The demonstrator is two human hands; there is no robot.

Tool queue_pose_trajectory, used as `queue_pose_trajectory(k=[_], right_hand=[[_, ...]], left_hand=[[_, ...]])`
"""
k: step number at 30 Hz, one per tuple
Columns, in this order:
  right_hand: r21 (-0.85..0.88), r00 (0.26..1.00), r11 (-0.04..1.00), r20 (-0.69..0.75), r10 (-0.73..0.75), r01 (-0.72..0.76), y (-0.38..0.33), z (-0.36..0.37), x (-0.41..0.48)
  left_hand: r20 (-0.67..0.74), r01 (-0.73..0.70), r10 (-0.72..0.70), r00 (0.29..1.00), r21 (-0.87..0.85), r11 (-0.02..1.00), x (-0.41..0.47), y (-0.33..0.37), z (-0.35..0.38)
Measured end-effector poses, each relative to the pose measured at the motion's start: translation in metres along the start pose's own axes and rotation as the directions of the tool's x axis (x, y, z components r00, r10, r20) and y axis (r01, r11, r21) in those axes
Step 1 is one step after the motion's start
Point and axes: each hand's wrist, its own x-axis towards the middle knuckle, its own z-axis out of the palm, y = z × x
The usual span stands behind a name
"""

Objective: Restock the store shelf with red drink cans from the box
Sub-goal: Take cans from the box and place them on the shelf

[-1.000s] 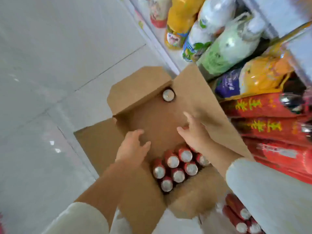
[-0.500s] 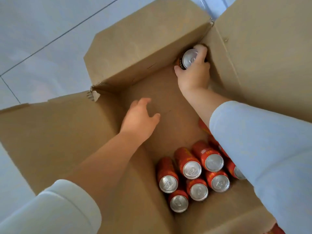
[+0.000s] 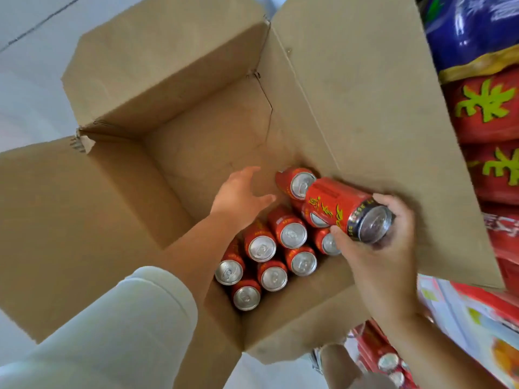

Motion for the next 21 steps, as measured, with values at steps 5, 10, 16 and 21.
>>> queue_pose_trajectory(k=[5, 10, 16, 21], right_hand=[[0.07, 0.989, 0.99, -0.073, 0.127, -0.122, 0.03, -0.009, -0.019], [0.088, 0.984, 0.985, -0.088, 0.156, -0.148, 0.044, -0.005, -0.018], [0.052, 0.988, 0.99, -0.079, 0.133, -0.129, 0.025, -0.027, -0.026], [0.087, 0.995, 0.992, -0.04, 0.091, -0.087, -0.066, -0.069, -0.06]], left_hand=[[0.128, -0.146, 0.123, 0.984, 0.193, 0.97, 0.02, 0.02, 0.04], [0.132, -0.276, 0.25, 0.959, 0.241, 0.931, 0.032, 0.033, 0.053], [-0.013, -0.212, 0.217, 0.976, 0.168, 0.963, -0.016, 0.046, 0.027], [-0.107, -0.213, 0.22, 0.97, 0.07, 0.975, -0.139, 0.089, -0.065]])
